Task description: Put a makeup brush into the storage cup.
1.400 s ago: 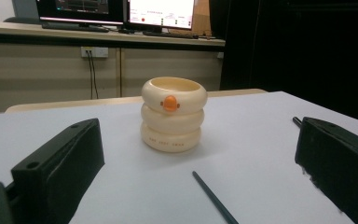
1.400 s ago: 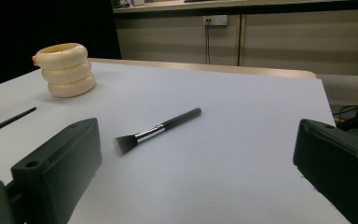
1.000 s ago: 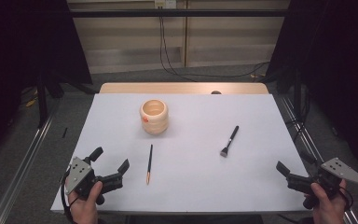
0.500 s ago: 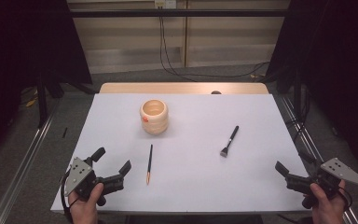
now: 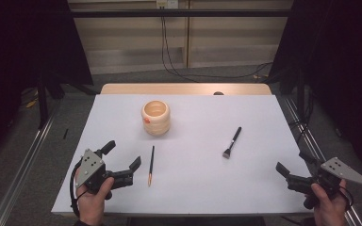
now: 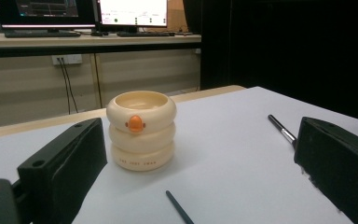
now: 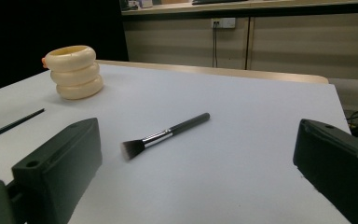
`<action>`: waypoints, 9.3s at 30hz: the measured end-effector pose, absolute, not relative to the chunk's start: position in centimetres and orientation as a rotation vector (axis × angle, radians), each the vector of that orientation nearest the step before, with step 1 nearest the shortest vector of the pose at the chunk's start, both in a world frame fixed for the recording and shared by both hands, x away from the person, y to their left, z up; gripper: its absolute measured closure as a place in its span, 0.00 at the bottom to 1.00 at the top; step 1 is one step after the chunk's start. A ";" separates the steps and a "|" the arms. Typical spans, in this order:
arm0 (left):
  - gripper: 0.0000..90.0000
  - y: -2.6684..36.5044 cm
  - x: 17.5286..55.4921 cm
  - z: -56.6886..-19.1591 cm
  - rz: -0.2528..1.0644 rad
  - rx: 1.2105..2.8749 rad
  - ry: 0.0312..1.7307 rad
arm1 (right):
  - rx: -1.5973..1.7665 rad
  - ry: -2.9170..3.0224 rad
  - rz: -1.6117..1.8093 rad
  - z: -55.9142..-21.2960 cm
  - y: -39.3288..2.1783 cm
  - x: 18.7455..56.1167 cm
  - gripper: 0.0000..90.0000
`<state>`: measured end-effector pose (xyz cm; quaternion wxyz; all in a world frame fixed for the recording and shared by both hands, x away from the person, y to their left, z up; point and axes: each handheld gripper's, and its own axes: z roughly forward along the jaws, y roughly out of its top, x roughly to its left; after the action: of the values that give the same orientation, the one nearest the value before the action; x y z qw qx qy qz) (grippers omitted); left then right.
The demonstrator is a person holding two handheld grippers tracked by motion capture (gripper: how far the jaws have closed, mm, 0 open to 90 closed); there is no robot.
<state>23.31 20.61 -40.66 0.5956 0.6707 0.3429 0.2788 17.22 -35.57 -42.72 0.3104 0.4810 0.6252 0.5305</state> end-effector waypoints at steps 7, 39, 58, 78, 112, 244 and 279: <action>0.01 20.1 24.3 -39.6 0.626 1.556 0.782 | 1.248 1.660 1.397 -42.8 -35.5 17.4 0.02; 0.02 16.4 30.3 -38.7 0.629 1.640 0.767 | 1.249 1.651 1.403 -42.9 -35.4 17.4 0.02; 0.05 15.2 32.1 -39.2 0.471 1.890 0.884 | 1.246 1.652 1.399 -42.9 -35.4 17.5 0.02; 0.08 14.5 33.6 -39.7 0.274 2.172 1.078 | 1.253 1.656 1.424 -42.9 -35.3 17.6 0.02; 0.36 12.9 34.7 -43.2 -0.030 2.432 1.389 | 1.247 1.663 1.401 -43.0 -35.4 17.6 0.01; 0.93 14.7 26.6 -37.4 0.224 1.767 0.602 | 1.162 1.662 1.508 -43.1 -34.1 17.5 0.01; 0.93 10.7 27.2 -37.3 0.138 1.834 0.528 | 0.905 1.923 1.697 -40.5 -27.8 21.8 0.12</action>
<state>27.18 10.73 -37.28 0.5763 0.7832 0.2256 0.0591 21.80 -27.82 -40.53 0.2092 0.3254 0.6914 0.6102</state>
